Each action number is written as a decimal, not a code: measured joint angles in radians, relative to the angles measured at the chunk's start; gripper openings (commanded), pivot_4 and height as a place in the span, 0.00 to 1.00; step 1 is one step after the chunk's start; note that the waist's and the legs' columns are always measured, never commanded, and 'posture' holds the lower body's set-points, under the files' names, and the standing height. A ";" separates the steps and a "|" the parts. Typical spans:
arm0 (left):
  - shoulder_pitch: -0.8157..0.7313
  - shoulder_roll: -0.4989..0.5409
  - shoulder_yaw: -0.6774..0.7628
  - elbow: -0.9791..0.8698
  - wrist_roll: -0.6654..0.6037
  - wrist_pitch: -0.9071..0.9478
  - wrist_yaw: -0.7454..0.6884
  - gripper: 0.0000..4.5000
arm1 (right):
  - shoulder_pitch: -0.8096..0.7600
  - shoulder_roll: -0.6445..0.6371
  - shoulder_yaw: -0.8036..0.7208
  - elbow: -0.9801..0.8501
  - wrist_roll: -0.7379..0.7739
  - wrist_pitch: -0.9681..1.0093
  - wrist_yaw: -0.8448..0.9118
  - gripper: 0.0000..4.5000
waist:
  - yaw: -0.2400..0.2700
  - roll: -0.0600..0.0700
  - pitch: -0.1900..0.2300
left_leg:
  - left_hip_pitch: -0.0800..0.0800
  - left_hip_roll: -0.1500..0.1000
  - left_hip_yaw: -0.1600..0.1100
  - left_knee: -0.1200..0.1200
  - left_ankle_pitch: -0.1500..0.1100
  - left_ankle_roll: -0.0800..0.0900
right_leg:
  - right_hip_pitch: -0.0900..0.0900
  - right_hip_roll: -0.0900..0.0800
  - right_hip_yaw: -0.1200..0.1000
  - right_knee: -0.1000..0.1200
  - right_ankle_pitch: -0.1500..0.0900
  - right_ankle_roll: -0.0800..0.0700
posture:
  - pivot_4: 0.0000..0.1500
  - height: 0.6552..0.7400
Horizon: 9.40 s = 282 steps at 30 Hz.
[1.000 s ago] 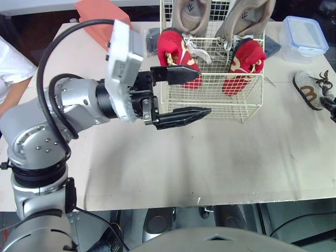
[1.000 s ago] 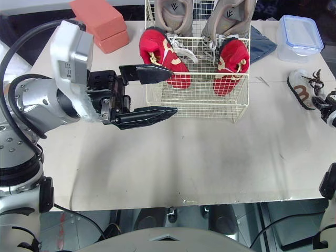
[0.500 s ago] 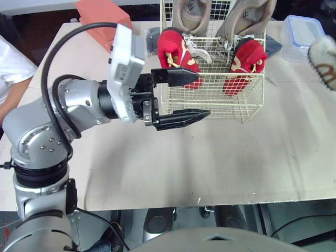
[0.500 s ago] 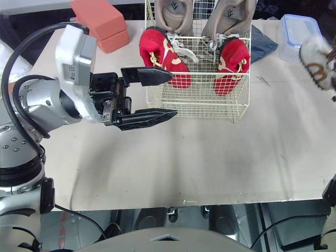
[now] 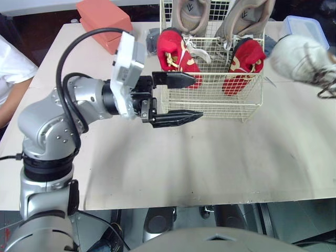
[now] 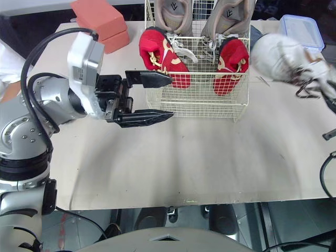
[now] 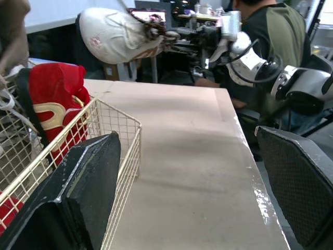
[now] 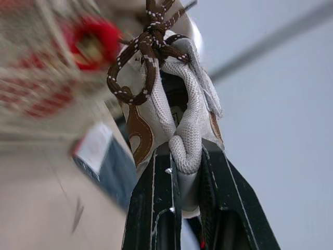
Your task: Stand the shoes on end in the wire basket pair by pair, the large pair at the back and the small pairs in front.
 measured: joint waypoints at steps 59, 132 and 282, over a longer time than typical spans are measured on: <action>-0.162 -0.001 -0.320 0.256 0.425 0.014 -0.414 0.83 | -0.647 -0.154 0.865 -0.012 -0.106 -0.215 0.111 0.00 | 0.000 0.000 0.001 | -0.004 0.000 -0.001 0.003 0.000 0.001 | -0.002 0.000 -0.002 0.000 0.002 -0.004 | 1.00 0.36; 0.120 -0.313 -0.156 0.172 0.343 -0.085 -0.137 0.59 | -0.033 0.005 0.400 -0.864 0.900 1.447 -0.587 0.00 | 0.004 -0.001 0.002 | -0.005 0.000 -0.002 0.009 -0.005 0.009 | 0.000 0.000 -0.003 0.000 0.000 0.000 | 1.00 0.36; -0.373 0.227 0.175 1.737 0.893 -0.397 0.313 0.28 | 0.184 0.327 0.531 -0.831 0.142 1.096 -0.179 1.00 | -0.007 -0.015 -0.004 | -0.002 0.000 0.002 0.000 -0.004 0.006 | -0.004 -0.001 -0.005 0.001 0.000 0.000 | 1.00 0.36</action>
